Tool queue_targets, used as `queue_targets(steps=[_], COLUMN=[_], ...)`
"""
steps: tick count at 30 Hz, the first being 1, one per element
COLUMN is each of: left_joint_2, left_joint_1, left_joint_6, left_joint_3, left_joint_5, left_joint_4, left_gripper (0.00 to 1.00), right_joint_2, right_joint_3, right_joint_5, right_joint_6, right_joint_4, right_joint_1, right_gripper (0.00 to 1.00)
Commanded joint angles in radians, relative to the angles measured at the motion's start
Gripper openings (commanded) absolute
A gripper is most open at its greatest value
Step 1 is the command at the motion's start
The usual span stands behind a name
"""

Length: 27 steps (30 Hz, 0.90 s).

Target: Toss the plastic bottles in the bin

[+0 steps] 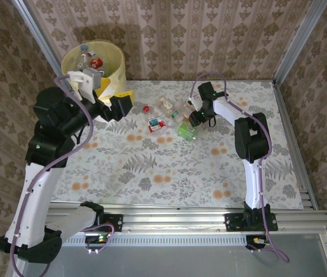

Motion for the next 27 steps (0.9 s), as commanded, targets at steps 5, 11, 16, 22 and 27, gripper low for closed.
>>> queue_targets(steps=[5, 11, 16, 22, 27], left_joint_2=[0.052, 0.089, 0.136, 0.219, 0.303], left_joint_1=[-0.056, -0.108, -0.138, -0.157, -0.159], left_joint_6=[-0.044, -0.111, -0.190, -0.292, -0.384], left_joint_3=[-0.052, -0.139, -0.213, -0.299, -0.330], left_joint_5=[-0.090, -0.111, -0.108, -0.110, -0.078], left_joint_4=[0.061, 0.164, 0.271, 0.413, 0.539], left_gripper=[1.00, 1.00, 1.00, 1.00, 1.00], right_joint_2=[-0.132, -0.195, -0.255, -0.374, -0.476], right_joint_3=[-0.096, -0.137, -0.169, -0.216, -0.254], right_joint_5=[0.044, 0.069, 0.106, 0.112, 0.111], right_joint_6=[0.012, 0.022, 0.042, 0.121, 0.154], right_joint_4=[0.062, 0.075, 0.068, 0.087, 0.119], right_joint_1=[0.028, 0.040, 0.051, 0.077, 0.136], right_gripper=[0.32, 0.32, 0.30, 0.29, 0.29])
